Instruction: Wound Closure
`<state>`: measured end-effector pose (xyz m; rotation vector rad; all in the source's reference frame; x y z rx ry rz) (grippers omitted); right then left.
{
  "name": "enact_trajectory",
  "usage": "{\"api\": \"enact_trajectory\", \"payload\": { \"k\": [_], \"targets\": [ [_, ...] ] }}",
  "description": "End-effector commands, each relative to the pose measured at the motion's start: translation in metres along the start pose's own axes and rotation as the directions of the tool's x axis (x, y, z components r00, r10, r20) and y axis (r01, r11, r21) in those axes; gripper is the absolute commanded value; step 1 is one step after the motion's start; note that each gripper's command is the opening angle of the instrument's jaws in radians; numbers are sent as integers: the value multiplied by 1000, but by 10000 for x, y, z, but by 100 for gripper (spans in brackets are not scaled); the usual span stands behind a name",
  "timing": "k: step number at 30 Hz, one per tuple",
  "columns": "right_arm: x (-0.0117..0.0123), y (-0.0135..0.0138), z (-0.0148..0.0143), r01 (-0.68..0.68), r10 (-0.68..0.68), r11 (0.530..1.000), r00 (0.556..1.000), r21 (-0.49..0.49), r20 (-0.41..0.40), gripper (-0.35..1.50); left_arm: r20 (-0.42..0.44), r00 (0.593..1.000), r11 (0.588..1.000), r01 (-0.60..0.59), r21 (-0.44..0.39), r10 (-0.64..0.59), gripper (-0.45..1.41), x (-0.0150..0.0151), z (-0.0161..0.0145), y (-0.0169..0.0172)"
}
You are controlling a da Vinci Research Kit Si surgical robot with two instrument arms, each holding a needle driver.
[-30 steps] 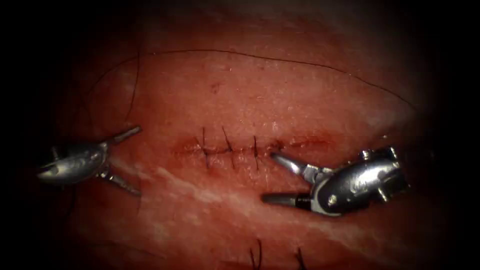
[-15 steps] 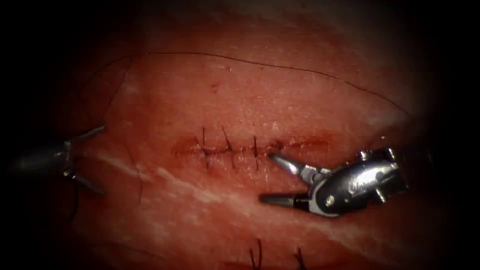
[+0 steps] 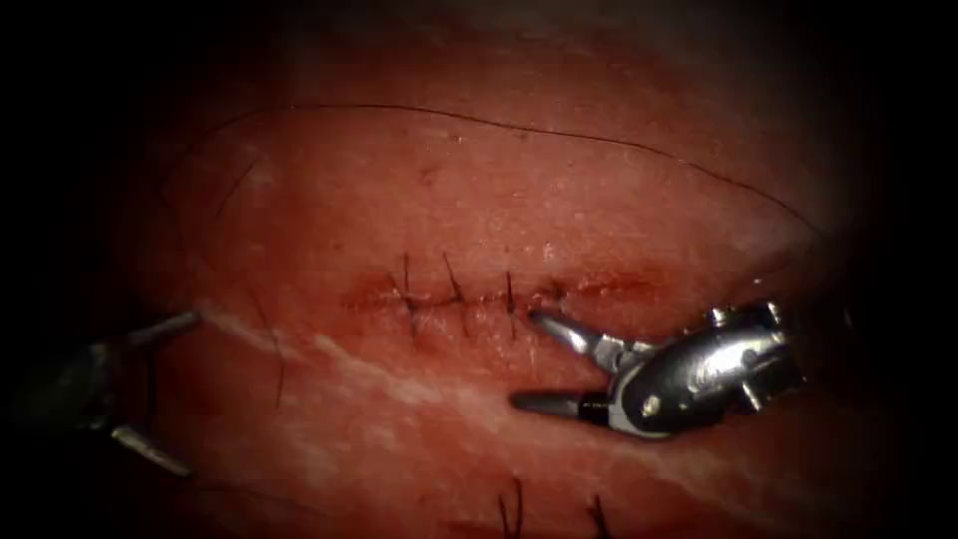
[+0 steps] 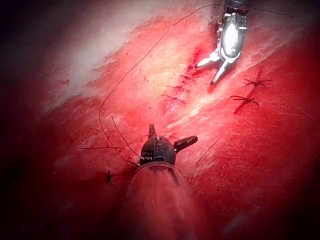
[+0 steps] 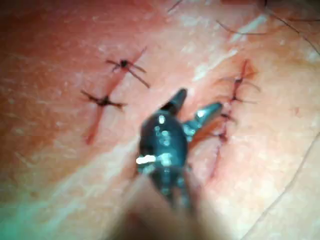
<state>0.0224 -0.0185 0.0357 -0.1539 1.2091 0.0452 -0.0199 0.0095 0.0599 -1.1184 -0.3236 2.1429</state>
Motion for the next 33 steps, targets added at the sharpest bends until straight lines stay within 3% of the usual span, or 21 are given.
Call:
{"api": "enact_trajectory", "payload": {
  "k": [1,2,9,16,33],
  "targets": [
    [-3,-13,3,-16,16,1000,1000,3,-1,135,24,995,991,96,92,-98,78,-12,6,-4],
    [-3,-13,4,-16,16,1000,1000,2,0,135,51,983,968,164,189,-176,81,-21,6,-12],
    [-3,-15,6,-20,20,1000,1000,4,5,135,138,924,905,306,294,-357,72,-53,26,-15],
    [-4,-16,6,-25,25,1000,1000,5,4,133,211,868,871,372,321,-449,76,-85,43,-2],
    [-3,-19,4,-23,23,1000,1000,7,6,133,263,851,874,370,314,-455,64,-116,55,-6]
  ]
}}
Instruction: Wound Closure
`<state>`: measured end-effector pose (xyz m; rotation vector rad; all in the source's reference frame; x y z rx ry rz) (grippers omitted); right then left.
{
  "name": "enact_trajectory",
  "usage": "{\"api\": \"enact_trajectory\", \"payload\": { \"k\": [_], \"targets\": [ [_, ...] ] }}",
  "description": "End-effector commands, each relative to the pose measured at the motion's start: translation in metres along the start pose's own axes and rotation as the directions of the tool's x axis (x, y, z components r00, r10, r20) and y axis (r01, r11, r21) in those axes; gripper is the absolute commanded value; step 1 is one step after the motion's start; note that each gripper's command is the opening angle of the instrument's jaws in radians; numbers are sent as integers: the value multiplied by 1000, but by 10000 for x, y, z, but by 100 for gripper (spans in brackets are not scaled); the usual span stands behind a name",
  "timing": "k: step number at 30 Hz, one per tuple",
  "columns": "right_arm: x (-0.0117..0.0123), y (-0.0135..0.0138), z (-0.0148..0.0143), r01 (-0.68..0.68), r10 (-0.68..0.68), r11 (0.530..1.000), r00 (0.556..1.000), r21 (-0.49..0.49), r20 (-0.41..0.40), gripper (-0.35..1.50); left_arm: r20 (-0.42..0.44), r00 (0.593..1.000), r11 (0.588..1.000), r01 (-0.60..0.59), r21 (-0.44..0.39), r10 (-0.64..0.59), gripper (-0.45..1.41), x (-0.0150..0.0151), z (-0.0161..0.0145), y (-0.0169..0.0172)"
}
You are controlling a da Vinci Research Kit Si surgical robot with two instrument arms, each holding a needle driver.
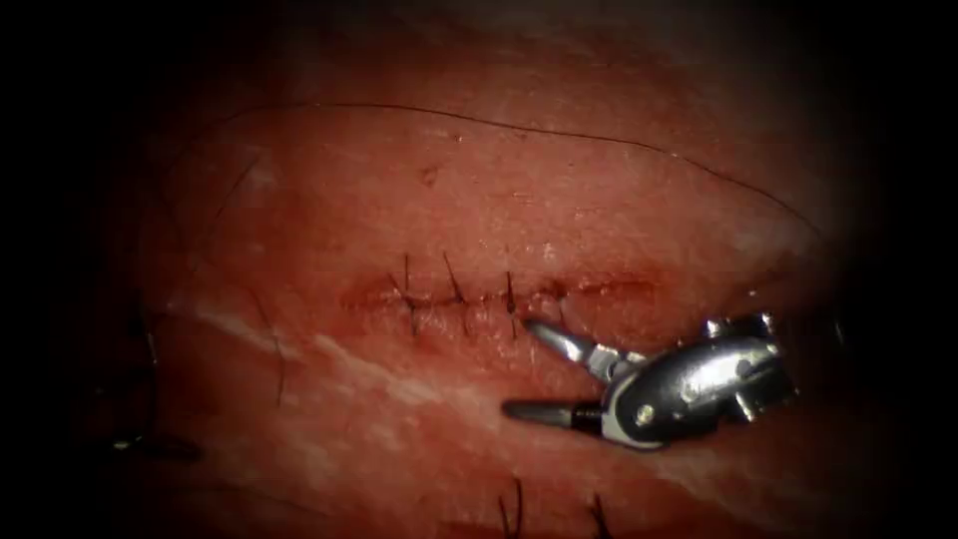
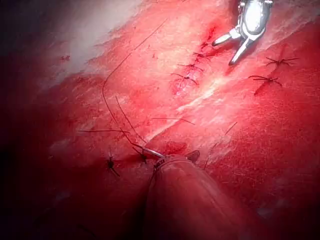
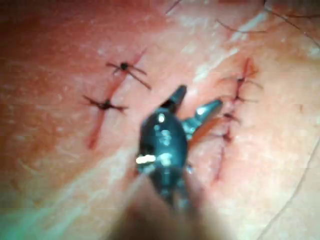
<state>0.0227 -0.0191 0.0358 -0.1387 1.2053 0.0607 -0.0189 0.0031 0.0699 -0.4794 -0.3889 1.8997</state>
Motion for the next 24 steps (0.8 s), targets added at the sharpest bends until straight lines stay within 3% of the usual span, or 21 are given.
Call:
{"api": "enact_trajectory", "payload": {
  "k": [1,4,7,8,9,15,19,24],
  "targets": [
    [-3,-12,1,-3,3,1000,1000,4,0,133,0,1000,1000,-3,-3,3,64,-4,12,1],
    [-3,-12,1,-3,3,1000,1000,4,0,133,1,1000,1000,23,-5,-23,57,-4,16,-8],
    [-3,-12,0,-3,3,1000,1000,5,0,133,6,999,999,49,-15,-49,-6,-3,15,-15],
    [-3,-12,0,-3,3,1000,1000,5,0,133,7,999,999,48,-16,-48,-40,-2,13,-17],
    [-3,-12,-1,-3,3,1000,1000,5,0,133,8,999,999,49,-18,-49,-45,-1,12,-17],
    [-1,-11,-2,-5,5,1000,1000,6,-1,133,12,997,997,71,-34,-71,-45,22,-7,-1],
    [7,-4,-13,-115,116,993,993,-36,31,131,-51,993,991,107,-75,-111,-45,51,-17,21],
    [21,8,-42,-292,295,950,955,-107,9,131,-132,987,990,72,-123,-89,-45,90,-20,54]
  ]
}}
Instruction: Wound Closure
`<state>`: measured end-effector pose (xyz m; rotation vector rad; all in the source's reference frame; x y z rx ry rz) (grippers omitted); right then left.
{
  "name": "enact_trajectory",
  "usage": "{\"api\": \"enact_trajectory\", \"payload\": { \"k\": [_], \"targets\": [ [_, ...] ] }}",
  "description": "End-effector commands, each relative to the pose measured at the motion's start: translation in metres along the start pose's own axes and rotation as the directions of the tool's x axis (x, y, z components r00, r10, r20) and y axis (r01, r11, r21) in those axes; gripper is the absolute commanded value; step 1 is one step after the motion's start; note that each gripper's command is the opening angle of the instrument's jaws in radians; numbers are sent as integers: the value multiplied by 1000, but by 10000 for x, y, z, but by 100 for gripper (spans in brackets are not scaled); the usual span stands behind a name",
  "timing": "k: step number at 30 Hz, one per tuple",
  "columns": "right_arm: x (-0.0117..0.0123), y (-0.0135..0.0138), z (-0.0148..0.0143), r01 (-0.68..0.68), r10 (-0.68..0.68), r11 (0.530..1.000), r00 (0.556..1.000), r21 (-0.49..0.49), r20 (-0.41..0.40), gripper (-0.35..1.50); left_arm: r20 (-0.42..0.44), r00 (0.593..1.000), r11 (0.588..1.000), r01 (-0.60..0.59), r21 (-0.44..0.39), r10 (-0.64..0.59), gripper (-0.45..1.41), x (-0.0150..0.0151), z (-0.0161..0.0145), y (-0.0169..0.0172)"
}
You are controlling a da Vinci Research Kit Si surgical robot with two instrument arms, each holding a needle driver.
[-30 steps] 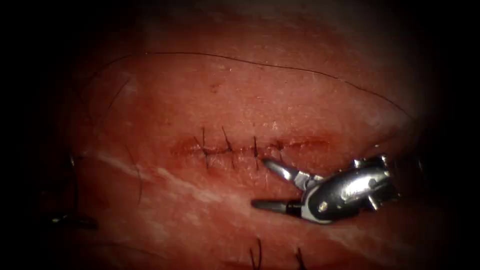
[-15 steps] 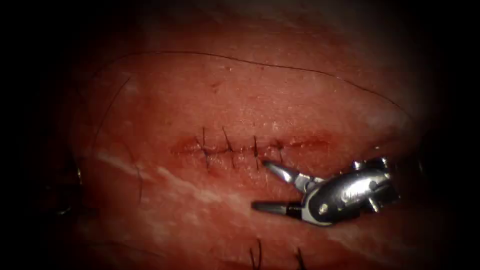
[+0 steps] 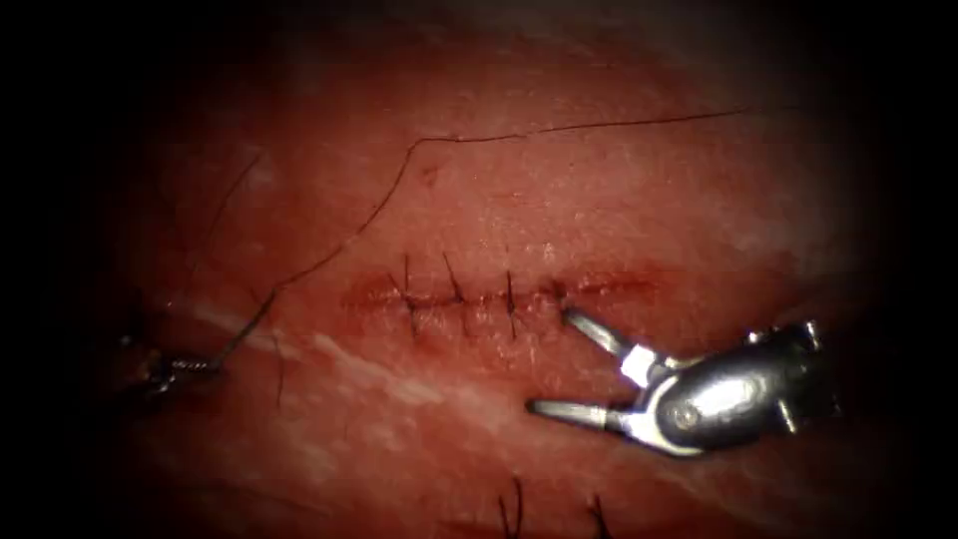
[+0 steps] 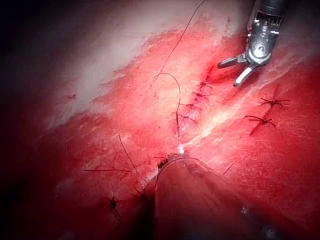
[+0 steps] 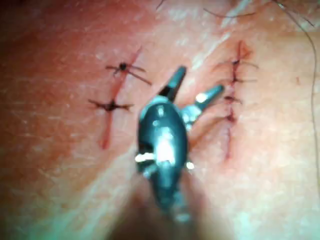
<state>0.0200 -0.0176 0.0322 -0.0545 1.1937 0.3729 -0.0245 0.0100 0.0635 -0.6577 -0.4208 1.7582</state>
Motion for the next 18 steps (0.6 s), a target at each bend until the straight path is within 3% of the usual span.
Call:
{"api": "enact_trajectory", "payload": {
  "k": [1,8,10,18],
  "targets": [
    [-3,-7,-17,-64,63,998,998,-28,-19,131,-22,999,999,-37,-33,36,-45,7,15,12],
    [-6,-1,-38,-319,315,943,947,-97,-63,115,-117,986,990,-126,-60,118,-45,52,48,55],
    [-6,-2,-35,-376,371,918,926,-128,-64,113,-166,978,989,-137,-55,126,-45,63,64,74],
    [5,-11,-5,-481,466,863,876,-153,-125,113,-266,954,987,-155,-41,138,-45,72,91,99]
  ]
}}
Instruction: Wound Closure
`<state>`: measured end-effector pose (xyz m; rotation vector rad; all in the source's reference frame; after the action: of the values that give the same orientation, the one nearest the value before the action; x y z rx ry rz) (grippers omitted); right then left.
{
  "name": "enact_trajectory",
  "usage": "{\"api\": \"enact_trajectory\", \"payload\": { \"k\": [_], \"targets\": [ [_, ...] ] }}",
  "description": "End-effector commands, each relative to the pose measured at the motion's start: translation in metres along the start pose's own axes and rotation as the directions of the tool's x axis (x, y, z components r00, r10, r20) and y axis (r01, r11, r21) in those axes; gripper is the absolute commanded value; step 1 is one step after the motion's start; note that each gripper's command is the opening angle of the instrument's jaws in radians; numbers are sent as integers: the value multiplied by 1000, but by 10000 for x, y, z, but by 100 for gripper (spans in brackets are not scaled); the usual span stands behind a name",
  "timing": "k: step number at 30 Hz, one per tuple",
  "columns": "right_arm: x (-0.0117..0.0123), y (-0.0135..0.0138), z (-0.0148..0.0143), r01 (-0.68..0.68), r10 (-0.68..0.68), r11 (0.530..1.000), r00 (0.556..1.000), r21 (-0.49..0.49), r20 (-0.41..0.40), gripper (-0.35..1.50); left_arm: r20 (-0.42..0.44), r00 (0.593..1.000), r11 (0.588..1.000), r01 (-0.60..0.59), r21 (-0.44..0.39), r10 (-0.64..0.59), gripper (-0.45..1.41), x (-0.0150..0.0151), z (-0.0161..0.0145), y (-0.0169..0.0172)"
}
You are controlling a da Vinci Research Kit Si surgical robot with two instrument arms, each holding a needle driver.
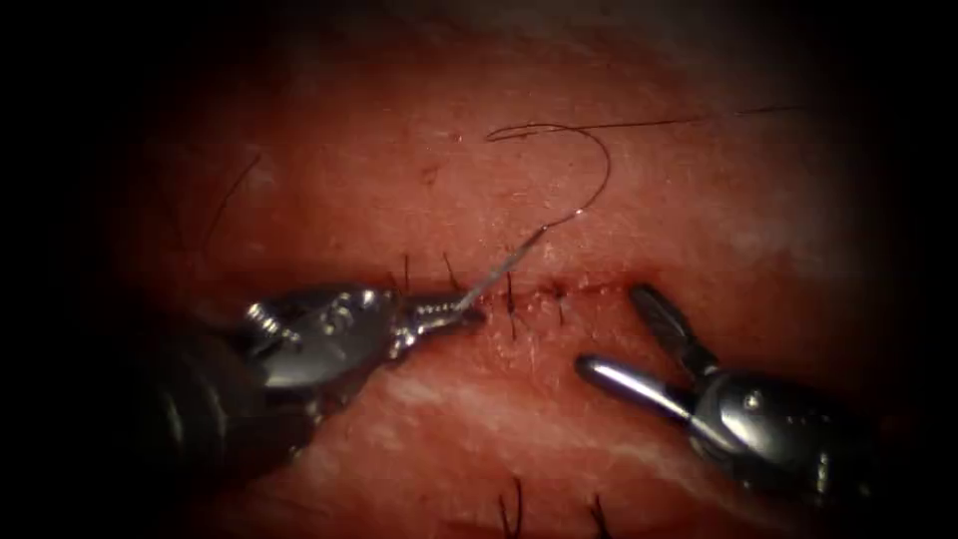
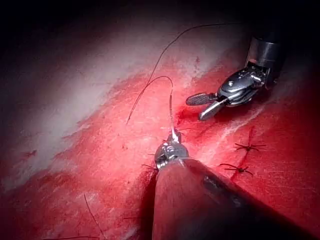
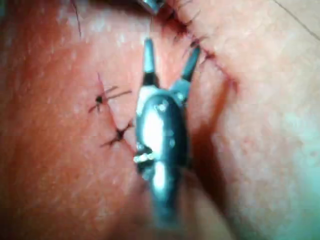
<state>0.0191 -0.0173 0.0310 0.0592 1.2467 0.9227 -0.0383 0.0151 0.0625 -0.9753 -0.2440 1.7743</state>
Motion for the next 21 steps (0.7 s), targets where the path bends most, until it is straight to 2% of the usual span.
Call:
{"api": "enact_trajectory", "payload": {
  "k": [1,3,6,14,21],
  "targets": [
    [-11,-14,6,-19,19,1000,1000,9,2,108,-11,1000,1000,5,-2,-5,-45,-6,10,5],
    [-12,-16,25,-80,80,997,997,0,-4,108,-54,998,1000,10,-1,-10,-45,-5,14,19],
    [-14,-13,33,-105,104,994,994,-8,-17,108,-76,997,1000,0,-1,0,-45,-4,12,28],
    [-14,-7,36,-114,113,993,992,-17,-49,108,-98,995,1000,-7,-6,6,-45,-6,4,33],
    [-4,-12,38,-121,122,993,990,12,-74,108,-98,995,1000,-19,-6,18,-45,-6,6,33]
  ]
}}
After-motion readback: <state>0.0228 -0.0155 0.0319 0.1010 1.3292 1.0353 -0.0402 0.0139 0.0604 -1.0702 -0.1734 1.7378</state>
